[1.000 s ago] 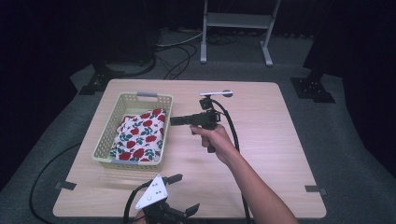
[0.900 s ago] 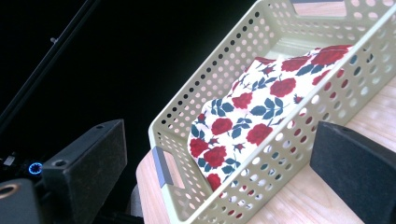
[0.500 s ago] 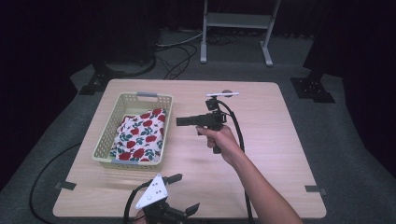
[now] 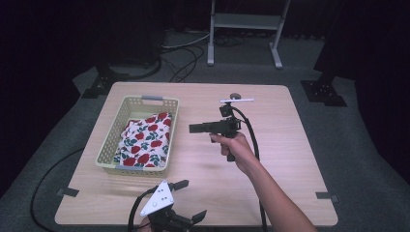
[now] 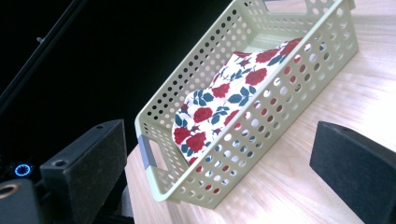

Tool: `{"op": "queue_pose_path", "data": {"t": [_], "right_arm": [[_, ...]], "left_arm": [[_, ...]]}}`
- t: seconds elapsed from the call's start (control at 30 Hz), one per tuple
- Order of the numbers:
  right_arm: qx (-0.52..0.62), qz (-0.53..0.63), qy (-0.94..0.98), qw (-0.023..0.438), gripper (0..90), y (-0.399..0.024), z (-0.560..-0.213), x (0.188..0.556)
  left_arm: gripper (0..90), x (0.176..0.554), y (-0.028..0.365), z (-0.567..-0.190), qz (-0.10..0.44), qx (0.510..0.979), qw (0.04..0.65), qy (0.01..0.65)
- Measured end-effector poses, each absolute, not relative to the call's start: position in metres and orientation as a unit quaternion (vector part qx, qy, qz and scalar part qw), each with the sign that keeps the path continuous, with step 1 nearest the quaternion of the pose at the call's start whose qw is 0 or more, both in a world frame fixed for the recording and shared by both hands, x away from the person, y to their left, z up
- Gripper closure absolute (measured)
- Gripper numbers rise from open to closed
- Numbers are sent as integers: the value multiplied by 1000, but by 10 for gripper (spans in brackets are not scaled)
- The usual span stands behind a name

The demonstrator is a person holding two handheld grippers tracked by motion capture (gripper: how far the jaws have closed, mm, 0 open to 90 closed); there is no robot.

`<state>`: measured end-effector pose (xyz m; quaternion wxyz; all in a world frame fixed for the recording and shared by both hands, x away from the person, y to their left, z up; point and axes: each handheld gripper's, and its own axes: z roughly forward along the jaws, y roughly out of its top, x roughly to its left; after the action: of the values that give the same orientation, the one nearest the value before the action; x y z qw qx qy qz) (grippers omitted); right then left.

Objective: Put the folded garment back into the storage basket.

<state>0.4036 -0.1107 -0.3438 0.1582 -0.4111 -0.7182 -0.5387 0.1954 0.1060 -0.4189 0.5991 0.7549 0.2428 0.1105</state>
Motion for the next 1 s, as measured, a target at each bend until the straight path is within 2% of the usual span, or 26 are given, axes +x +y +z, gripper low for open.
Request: {"op": "queue_pose_path", "data": {"t": [1.0], "right_arm": [[-415,-532,-724,146,31,-135,-353,392]], "left_arm": [[0,196,105,-419,108,755,600,242]]}}
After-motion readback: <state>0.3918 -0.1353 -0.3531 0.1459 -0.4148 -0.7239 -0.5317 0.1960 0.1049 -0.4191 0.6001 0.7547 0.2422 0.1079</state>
